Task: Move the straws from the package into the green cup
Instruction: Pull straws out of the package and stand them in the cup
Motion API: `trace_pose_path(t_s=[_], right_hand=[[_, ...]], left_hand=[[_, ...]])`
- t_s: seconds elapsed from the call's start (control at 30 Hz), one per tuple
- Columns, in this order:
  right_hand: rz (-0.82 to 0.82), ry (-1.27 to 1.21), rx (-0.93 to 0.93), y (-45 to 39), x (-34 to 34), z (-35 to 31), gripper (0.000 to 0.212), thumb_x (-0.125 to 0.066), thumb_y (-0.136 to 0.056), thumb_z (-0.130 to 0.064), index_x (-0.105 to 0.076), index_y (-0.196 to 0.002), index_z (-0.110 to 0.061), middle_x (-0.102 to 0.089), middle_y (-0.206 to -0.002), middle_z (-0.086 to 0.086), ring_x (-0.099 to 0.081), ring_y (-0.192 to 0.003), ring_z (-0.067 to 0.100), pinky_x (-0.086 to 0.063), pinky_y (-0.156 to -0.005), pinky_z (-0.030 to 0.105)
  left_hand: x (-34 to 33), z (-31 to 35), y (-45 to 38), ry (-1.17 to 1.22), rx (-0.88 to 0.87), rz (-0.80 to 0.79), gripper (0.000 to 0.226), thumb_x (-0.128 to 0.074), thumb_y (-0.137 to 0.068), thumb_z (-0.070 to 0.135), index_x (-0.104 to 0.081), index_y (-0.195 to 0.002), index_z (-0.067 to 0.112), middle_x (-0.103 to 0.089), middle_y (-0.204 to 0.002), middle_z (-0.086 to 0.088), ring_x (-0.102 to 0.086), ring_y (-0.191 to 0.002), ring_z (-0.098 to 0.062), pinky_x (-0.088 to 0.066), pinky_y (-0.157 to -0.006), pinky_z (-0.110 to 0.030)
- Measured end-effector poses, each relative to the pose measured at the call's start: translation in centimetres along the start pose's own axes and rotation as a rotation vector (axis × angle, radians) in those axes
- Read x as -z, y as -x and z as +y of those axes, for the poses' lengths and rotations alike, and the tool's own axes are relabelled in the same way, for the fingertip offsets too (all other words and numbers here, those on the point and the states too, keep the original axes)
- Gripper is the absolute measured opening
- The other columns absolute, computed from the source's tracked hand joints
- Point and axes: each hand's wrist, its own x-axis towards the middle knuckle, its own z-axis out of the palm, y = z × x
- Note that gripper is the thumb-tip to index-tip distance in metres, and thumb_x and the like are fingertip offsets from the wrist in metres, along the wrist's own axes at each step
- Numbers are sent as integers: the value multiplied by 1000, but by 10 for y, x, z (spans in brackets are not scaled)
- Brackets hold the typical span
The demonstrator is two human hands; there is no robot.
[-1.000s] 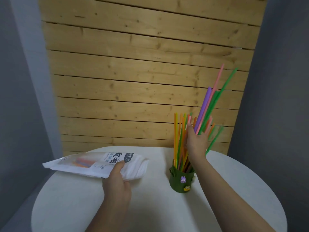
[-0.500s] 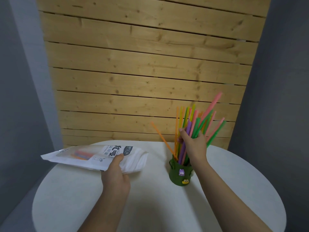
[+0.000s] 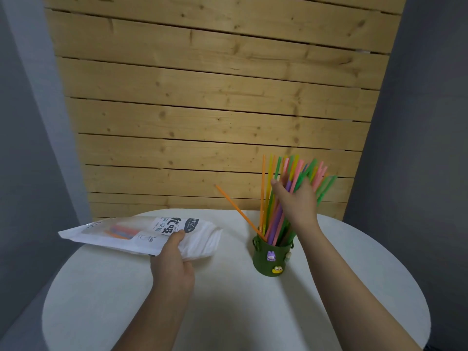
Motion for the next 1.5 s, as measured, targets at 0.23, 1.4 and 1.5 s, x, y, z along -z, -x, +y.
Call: trace_pose_path(t_s=[0.23,1.4,1.5], right_hand=[[276,-176,260,2,5,-12,56,-60,-90,-24,-28,-135,-31,-57,-118,14,-60,-95,2,-37,-73,-3],[-379,525,273,41,-45,-16,38,-58,-90,-20,-57,-127,-19,-59,-110,6,-60,-95,24,-49,-76,32],[-347,603,268,38,-47,-13,22,-54,-93,-21,-66,-108,-9,-63,-100,10,-59,-84,25,-47,-67,31]], left_hand=[[2,-3,-2,-13,3,-9,52,-66,-85,1,-57,-135,11,-66,-130,-3,-63,-120,-20,-48,-106,-38],[8,12,-7,6,15,-19,51,-67,-85,5,-58,-134,12,-67,-129,-1,-64,-118,-19,-48,-106,-37],[7,12,-5,14,16,-28,52,-67,-85,4,-57,-135,12,-66,-130,-2,-64,-118,-19,-48,-107,-38]])
